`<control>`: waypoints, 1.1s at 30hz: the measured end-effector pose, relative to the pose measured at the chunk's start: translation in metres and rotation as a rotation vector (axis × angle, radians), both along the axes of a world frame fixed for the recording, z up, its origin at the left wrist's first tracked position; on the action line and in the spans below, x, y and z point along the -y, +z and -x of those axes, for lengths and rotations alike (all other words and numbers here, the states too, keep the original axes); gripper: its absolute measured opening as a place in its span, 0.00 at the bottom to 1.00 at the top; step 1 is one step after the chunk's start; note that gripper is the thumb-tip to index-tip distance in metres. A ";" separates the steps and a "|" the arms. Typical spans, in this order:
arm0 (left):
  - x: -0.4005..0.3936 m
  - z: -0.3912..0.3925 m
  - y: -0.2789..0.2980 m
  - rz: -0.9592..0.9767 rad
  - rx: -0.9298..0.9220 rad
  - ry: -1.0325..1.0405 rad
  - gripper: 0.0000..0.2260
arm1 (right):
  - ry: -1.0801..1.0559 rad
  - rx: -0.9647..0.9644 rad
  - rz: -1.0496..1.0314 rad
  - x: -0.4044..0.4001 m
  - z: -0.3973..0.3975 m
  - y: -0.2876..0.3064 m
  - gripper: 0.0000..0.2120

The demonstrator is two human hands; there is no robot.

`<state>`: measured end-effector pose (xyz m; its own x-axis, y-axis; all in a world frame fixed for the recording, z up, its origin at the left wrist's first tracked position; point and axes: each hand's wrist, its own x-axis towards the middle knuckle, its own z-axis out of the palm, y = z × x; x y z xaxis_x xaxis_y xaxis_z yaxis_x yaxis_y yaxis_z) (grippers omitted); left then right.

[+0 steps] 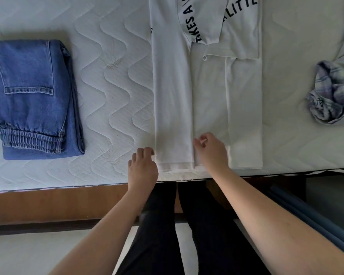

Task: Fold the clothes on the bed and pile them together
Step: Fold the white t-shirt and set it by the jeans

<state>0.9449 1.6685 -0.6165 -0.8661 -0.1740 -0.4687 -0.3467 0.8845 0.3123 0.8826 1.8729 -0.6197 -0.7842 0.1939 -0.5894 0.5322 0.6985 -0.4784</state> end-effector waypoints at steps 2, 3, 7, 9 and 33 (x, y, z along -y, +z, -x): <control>0.000 0.028 -0.001 -0.091 -0.062 0.028 0.14 | -0.007 -0.094 0.038 0.011 0.024 -0.006 0.10; -0.001 0.044 -0.003 -0.141 -0.090 0.064 0.13 | -0.016 -0.131 0.051 0.017 0.039 -0.009 0.10; -0.002 0.114 -0.006 -0.331 -0.064 0.259 0.15 | -0.067 -0.192 0.065 0.036 0.095 -0.013 0.12; -0.001 0.146 -0.005 -0.350 -0.045 0.291 0.16 | -0.096 -0.177 0.079 0.041 0.121 -0.011 0.12; 0.024 0.304 -0.014 -0.276 0.005 0.313 0.07 | 0.136 -0.084 -0.123 0.019 0.289 0.005 0.15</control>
